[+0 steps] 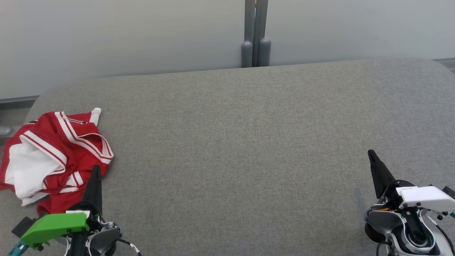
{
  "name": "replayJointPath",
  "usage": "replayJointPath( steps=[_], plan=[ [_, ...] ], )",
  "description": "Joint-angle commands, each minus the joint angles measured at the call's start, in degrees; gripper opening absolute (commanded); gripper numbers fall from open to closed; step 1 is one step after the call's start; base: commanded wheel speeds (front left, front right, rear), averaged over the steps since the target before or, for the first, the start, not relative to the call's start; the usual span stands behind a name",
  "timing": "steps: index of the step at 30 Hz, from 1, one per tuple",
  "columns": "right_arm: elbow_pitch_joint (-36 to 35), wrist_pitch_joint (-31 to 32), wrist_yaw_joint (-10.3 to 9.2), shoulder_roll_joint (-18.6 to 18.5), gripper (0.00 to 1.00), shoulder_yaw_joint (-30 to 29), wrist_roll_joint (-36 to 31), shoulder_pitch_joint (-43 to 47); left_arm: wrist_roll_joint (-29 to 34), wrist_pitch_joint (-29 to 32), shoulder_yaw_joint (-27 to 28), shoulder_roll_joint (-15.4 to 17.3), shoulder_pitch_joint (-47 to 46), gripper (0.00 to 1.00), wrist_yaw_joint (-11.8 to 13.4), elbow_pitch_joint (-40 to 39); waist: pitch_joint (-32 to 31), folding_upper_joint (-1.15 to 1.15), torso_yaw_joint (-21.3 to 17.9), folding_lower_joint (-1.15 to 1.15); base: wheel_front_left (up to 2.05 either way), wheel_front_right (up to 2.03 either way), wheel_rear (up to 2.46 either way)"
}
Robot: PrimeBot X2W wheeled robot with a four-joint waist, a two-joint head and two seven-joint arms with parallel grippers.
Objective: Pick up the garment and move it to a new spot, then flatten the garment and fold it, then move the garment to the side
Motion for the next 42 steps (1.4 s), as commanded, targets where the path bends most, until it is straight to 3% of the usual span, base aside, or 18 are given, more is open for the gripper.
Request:
replayJointPath(
  steps=[1, 19, 20, 31, 42],
  plan=[
    [-0.24, 0.12, 0.02, -0.26, 0.00, -0.12, 0.29, 0.81, -0.04, 0.02, 0.20, 0.37, -0.52, 0.00, -0.26, -0.20, 0.00, 0.00, 0.00, 0.00, 0.00, 0.00, 0.00],
    [-0.24, 0.12, 0.02, -0.26, 0.00, -0.12, 0.28, 0.82, -0.04, 0.01, 0.20, 0.37, -0.52, 0.00, -0.26, -0.20, 0.00, 0.00, 0.00, 0.00, 0.00, 0.00, 0.00],
    [-0.24, 0.12, 0.02, -0.26, 1.00, -0.12, 0.29, 0.82, -0.04, 0.01, 0.20, 0.37, -0.52, 1.00, -0.26, -0.20, 0.00, 0.00, 0.00, 0.00, 0.00, 0.00, 0.00],
    [0.69, -1.83, -0.02, -0.36, 1.00, 1.95, -1.97, 1.25, 2.56, -1.88, -1.10, 0.02, 1.58, 1.00, 0.12, 2.25, 0.06, 0.00, 0.03, 0.00, 0.00, 0.00, 0.00],
    [0.51, -5.03, -0.01, -1.96, 1.00, 4.43, -10.07, 1.04, 14.34, -4.44, -0.78, 0.04, 1.63, 1.00, 0.08, 3.17, 0.16, 0.00, 0.06, 0.00, 0.00, 0.00, 0.00]
  ],
)
